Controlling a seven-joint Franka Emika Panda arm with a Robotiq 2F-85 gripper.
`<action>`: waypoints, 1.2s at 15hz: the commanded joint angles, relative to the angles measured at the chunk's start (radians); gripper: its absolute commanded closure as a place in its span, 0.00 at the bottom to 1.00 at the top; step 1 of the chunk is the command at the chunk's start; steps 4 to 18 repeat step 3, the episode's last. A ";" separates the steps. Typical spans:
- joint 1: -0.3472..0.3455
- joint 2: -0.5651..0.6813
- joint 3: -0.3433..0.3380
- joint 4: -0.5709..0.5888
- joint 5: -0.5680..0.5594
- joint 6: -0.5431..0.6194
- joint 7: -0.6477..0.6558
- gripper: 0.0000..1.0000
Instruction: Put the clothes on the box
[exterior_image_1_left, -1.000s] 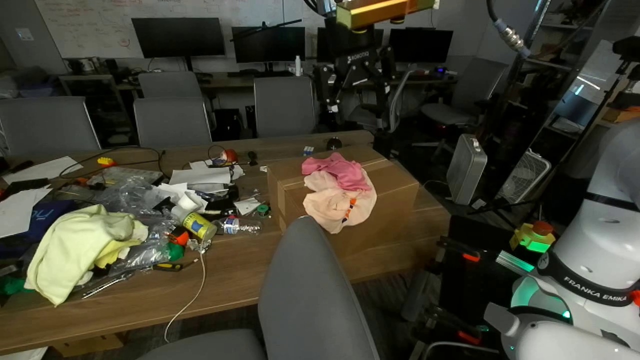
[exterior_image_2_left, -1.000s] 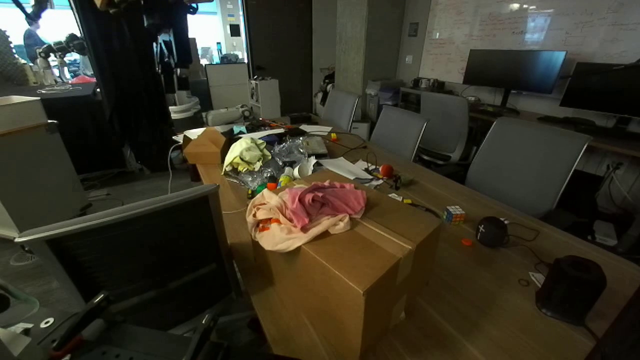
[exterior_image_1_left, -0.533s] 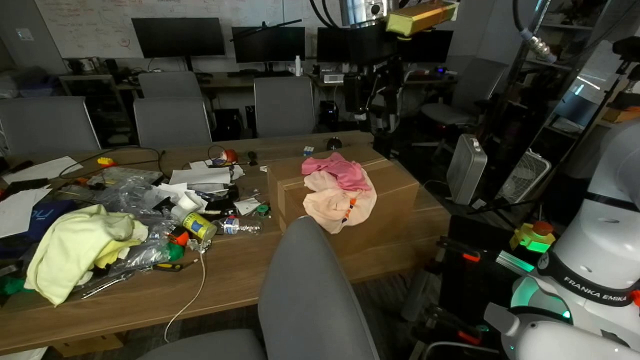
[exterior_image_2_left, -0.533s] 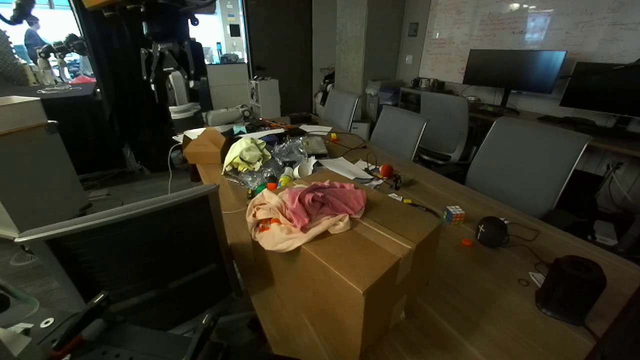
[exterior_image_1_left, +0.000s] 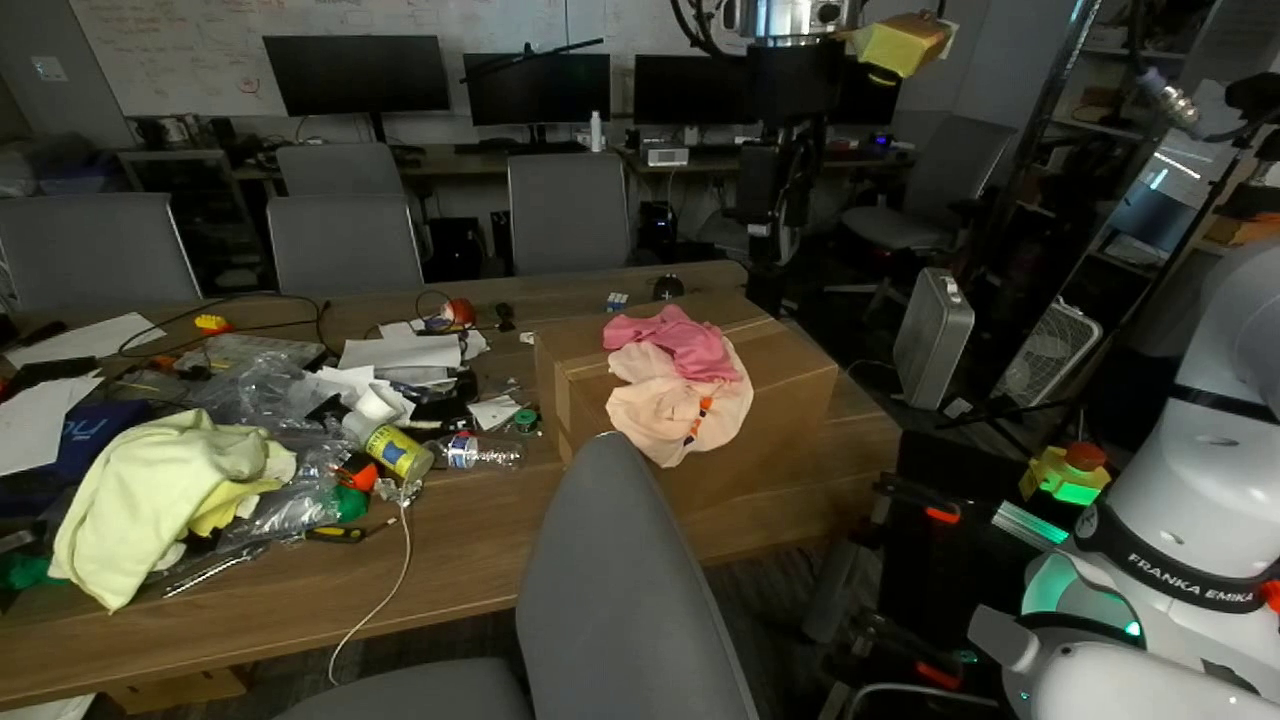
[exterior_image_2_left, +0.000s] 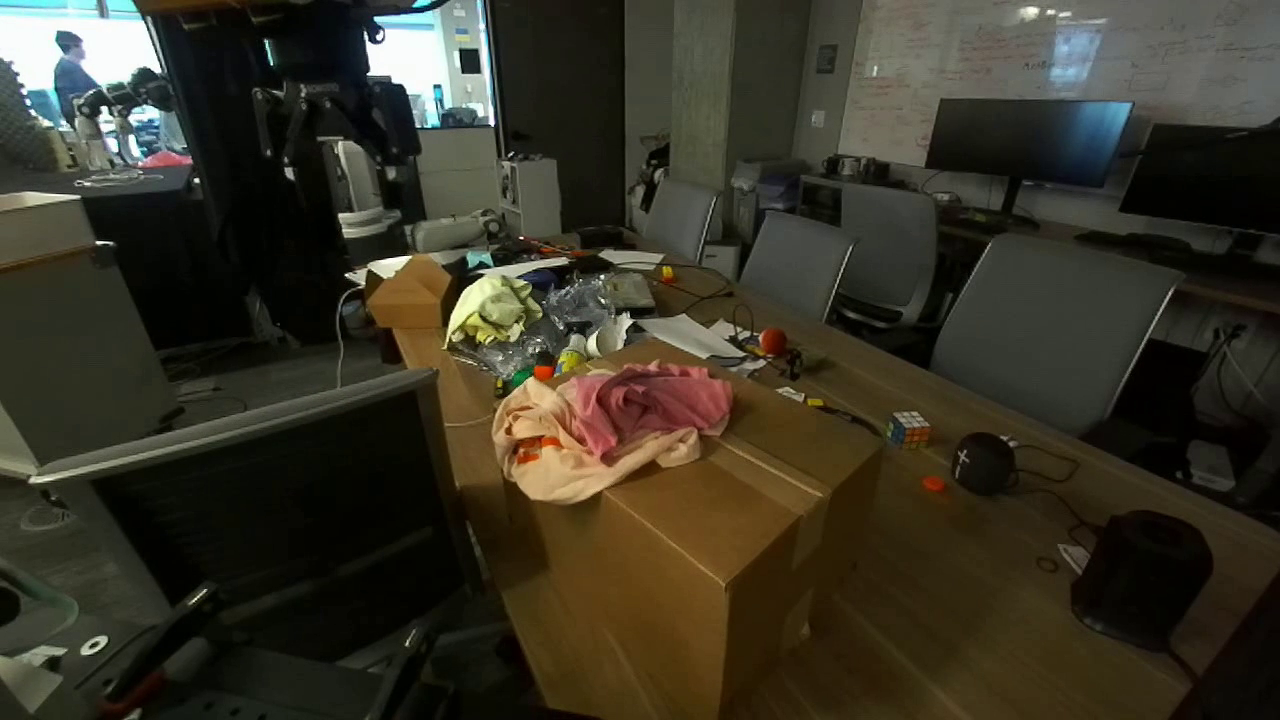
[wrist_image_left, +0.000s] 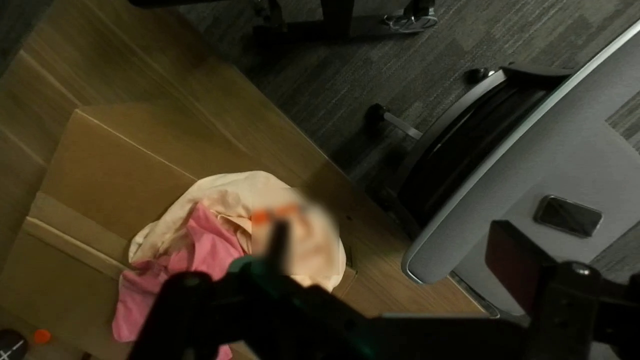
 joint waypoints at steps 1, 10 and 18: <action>-0.012 -0.009 0.011 -0.005 0.005 -0.003 -0.006 0.00; -0.012 -0.010 0.012 -0.008 0.005 -0.004 -0.006 0.00; -0.012 -0.010 0.012 -0.008 0.005 -0.004 -0.006 0.00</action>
